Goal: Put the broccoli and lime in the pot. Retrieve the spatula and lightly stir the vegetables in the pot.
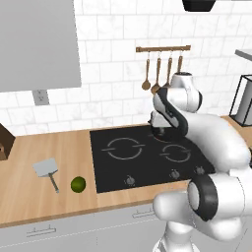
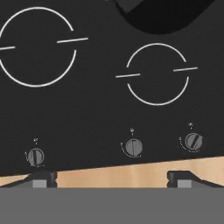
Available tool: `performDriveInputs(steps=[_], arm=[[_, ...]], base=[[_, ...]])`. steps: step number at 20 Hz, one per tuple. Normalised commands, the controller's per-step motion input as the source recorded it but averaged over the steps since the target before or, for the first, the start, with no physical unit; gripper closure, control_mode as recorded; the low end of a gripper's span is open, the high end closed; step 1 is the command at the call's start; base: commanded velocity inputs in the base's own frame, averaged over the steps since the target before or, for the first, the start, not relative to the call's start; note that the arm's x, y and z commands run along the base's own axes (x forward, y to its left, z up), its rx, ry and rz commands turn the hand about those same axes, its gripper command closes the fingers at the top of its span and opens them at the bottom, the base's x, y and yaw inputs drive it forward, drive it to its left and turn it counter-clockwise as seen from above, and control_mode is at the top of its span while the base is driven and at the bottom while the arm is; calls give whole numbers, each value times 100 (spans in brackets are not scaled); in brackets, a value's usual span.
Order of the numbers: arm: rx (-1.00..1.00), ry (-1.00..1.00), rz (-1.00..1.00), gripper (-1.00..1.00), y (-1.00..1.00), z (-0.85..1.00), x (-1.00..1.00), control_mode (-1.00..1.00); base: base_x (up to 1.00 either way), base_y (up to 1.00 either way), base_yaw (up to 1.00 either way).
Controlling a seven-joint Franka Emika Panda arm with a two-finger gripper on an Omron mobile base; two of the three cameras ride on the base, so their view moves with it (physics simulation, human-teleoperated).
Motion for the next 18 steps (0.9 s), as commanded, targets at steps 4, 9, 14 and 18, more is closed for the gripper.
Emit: performDriveInputs(steps=[4,9,14,18], arm=[[0,0,1,-100,100,19,-100,-100],[0,1,3,-100,100,12,-82,-100],[-1,1,2,-100,100,0,-38,-100],[-3,7,0,-100,100,0,-2,-100]], base=[[0,0,0],[0,0,0],[0,0,0],[0,0,0]])
